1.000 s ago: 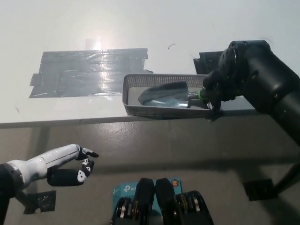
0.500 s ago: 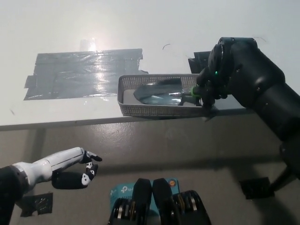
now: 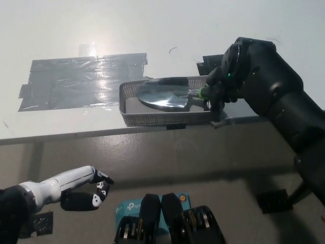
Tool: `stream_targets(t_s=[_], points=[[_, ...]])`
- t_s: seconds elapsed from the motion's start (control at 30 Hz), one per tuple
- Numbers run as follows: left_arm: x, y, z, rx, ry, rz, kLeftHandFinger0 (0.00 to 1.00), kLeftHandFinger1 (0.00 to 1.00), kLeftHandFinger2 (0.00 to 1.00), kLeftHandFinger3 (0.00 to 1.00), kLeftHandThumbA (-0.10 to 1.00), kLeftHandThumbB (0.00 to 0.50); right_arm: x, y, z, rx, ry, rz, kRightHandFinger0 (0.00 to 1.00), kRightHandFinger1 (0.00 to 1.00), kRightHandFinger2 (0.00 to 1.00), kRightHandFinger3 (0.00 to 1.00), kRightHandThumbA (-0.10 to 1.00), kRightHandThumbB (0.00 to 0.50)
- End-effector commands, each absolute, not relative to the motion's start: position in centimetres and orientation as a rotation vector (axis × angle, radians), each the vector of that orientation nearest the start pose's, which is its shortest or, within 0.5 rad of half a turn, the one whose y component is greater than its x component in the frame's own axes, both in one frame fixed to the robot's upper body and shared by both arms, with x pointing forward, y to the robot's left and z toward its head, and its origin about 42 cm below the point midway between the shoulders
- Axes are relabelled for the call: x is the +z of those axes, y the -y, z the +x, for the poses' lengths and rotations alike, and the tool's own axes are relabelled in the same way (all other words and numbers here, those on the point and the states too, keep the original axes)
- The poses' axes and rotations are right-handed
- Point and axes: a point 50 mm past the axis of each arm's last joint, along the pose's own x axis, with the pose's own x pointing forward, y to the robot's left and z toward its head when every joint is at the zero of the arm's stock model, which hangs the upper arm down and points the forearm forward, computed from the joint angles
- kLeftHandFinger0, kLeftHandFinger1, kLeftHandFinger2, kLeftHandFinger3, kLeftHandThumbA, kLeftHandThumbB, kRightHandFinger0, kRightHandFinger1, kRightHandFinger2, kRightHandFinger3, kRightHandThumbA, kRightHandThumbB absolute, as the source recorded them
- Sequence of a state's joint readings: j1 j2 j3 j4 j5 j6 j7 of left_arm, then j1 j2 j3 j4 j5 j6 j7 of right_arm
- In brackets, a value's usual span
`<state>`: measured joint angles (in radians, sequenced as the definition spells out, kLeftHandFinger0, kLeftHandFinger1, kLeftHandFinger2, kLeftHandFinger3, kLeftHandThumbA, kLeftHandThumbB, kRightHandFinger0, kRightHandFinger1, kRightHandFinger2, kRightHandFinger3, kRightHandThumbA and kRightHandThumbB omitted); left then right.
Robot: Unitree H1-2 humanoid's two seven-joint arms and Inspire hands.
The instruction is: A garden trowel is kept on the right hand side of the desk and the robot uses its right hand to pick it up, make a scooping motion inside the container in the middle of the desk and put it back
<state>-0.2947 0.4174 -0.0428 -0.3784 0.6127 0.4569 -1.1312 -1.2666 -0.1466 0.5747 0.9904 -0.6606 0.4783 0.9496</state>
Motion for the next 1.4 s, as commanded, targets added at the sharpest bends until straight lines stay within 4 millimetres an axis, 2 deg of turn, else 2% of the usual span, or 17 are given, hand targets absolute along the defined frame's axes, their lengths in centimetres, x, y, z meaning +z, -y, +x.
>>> stream_targets(t_s=[0.0, 0.07, 0.1, 0.13, 0.23, 0.3, 0.33, 0.37, 0.4, 0.47, 0.57, 0.73, 0.77, 0.9, 1.07, 1.3, 1.37], points=[[23.9, -26.9, 32.3, -0.755, -0.302, 0.945, 1.00, 0.87, 0.86, 1.00, 1.00, 0.500, 37.2, -1.7, 52.9, 0.947, -0.373, -1.228, 0.00, 0.00, 0.35, 0.36, -0.10, 0.113], [23.7, -26.9, 32.2, -0.754, -0.308, 0.939, 1.00, 0.87, 0.86, 1.00, 1.00, 0.500, 38.2, -2.2, 52.5, 0.990, -0.333, -1.167, 0.00, 0.00, 0.32, 0.24, -0.10, 0.167], [23.6, -27.0, 32.2, -0.759, -0.312, 0.944, 1.00, 0.86, 0.88, 1.00, 1.00, 0.500, 38.5, -1.6, 52.7, 0.991, -0.318, -1.092, 0.00, 0.00, 0.30, 0.17, -0.10, 0.223], [23.6, -27.0, 32.2, -0.759, -0.312, 0.944, 1.00, 0.86, 0.88, 1.00, 1.00, 0.500, 38.6, -1.6, 52.7, 0.991, -0.316, -1.083, 0.00, 0.00, 0.29, 0.15, -0.10, 0.233], [23.4, -27.0, 32.0, -0.763, -0.321, 0.941, 1.00, 0.87, 0.89, 1.00, 1.00, 0.500, 39.7, 0.9, 53.2, 0.974, -0.266, -1.028, 0.00, 0.00, 0.26, 0.08, -0.10, 0.118], [23.3, -27.1, 31.8, -0.760, -0.322, 0.940, 1.00, 0.86, 0.88, 1.00, 1.00, 0.500, 41.4, 3.9, 53.9, 0.936, -0.246, -0.965, 0.00, 0.00, 0.24, 0.06, -0.08, 0.000], [23.1, -27.2, 31.7, -0.760, -0.330, 0.939, 1.00, 0.87, 0.88, 1.00, 1.00, 0.500, 42.1, 4.9, 54.2, 0.907, -0.232, -0.950, 0.00, 0.00, 0.24, 0.07, -0.03, 0.000], [23.0, -27.3, 31.6, -0.759, -0.333, 0.937, 1.00, 0.87, 0.88, 1.00, 1.00, 0.500, 42.5, 5.6, 54.4, 0.897, -0.226, -0.921, 0.00, 0.00, 0.24, 0.07, -0.01, 0.009], [23.0, -27.4, 31.6, -0.757, -0.334, 0.936, 1.00, 0.88, 0.88, 1.00, 1.00, 0.500, 43.0, 6.3, 54.5, 0.893, -0.216, -0.889, 0.00, 0.00, 0.23, 0.09, -0.08, 0.013], [22.8, -27.4, 31.5, -0.774, -0.334, 0.940, 1.00, 0.89, 0.91, 1.00, 1.00, 0.484, 44.8, 8.8, 55.0, 0.875, -0.188, -0.816, 0.00, 0.00, 0.24, 0.16, -0.10, 0.147], [22.5, -27.5, 31.4, -0.779, -0.339, 0.930, 1.00, 0.88, 0.91, 1.00, 1.00, 0.499, 47.1, 11.7, 55.1, 0.871, -0.145, -0.728, 0.00, 0.00, 0.22, 0.17, -0.10, 0.235], [22.1, -27.4, 31.1, -0.777, -0.337, 0.924, 1.00, 0.86, 0.88, 1.00, 1.00, 0.479, 47.8, 14.2, 55.2, 0.871, -0.118, -0.648, 0.00, 0.00, 0.20, 0.07, -0.10, 0.279], [22.0, -27.3, 31.1, -0.777, -0.340, 0.923, 1.00, 0.86, 0.87, 1.00, 1.00, 0.471, 47.7, 14.5, 55.1, 0.863, -0.122, -0.655, 0.00, 0.00, 0.20, 0.05, -0.10, 0.246], [21.7, -27.5, 30.8, -0.768, -0.348, 0.922, 1.00, 0.88, 0.88, 1.00, 1.00, 0.467, 47.2, 15.6, 55.0, 0.852, -0.127, -0.658, 0.00, 0.00, 0.21, 0.01, -0.10, 0.262], [21.7, -27.7, 30.4, -0.767, -0.345, 0.915, 1.00, 0.89, 0.91, 1.00, 1.00, 0.448, 47.1, 16.7, 55.0, 0.838, -0.109, -0.610, 0.00, 0.00, 0.22, 0.03, -0.10, 0.225], [21.5, -28.0, 30.4, -0.758, -0.354, 0.916, 1.00, 0.90, 0.93, 1.00, 1.00, 0.468, 50.0, 18.6, 55.5, 0.777, -0.090, -0.574, 0.00, 0.00, 0.25, 0.10, -0.10, 0.243], [21.5, -28.1, 30.2, -0.761, -0.355, 0.911, 1.00, 0.92, 0.94, 1.00, 1.00, 0.458, 51.4, 19.8, 55.4, 0.757, -0.086, -0.601, 0.00, 0.00, 0.30, 0.19, -0.10, 0.227]])
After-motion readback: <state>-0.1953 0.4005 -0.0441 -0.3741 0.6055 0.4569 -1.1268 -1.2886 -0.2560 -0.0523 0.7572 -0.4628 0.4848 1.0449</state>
